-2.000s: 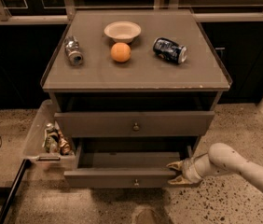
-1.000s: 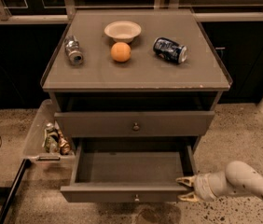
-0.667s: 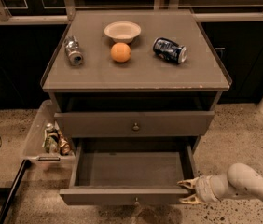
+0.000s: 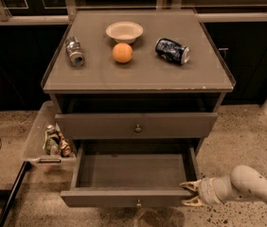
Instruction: Open middle drawer
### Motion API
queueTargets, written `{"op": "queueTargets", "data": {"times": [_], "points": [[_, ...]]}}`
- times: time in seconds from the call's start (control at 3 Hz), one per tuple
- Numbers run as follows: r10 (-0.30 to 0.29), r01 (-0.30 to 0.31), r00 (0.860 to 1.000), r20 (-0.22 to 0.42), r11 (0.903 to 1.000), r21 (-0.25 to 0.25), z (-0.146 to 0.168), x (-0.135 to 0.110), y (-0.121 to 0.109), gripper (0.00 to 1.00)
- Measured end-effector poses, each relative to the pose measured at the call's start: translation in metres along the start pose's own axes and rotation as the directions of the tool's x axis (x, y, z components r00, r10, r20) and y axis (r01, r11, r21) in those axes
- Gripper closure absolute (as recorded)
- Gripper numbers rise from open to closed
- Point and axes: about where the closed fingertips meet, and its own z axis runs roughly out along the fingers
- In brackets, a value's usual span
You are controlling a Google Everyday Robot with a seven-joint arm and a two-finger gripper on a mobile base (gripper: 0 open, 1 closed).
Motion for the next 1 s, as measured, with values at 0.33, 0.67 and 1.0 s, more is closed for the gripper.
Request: {"op": "queueTargets", "data": {"times": [0.33,0.67,1.0], "points": [[0.0,0.0,1.0,0.0,1.0,0.0,0.0,0.0,0.0,0.4],[0.013,-0.013,1.0,0.008,0.9995,-0.029,0.009,0.001,-0.002,0.16],[-0.033,0.034,0.999,0.01,0.999,-0.03,-0.001,-0.02,-0.023,0.0]]}}
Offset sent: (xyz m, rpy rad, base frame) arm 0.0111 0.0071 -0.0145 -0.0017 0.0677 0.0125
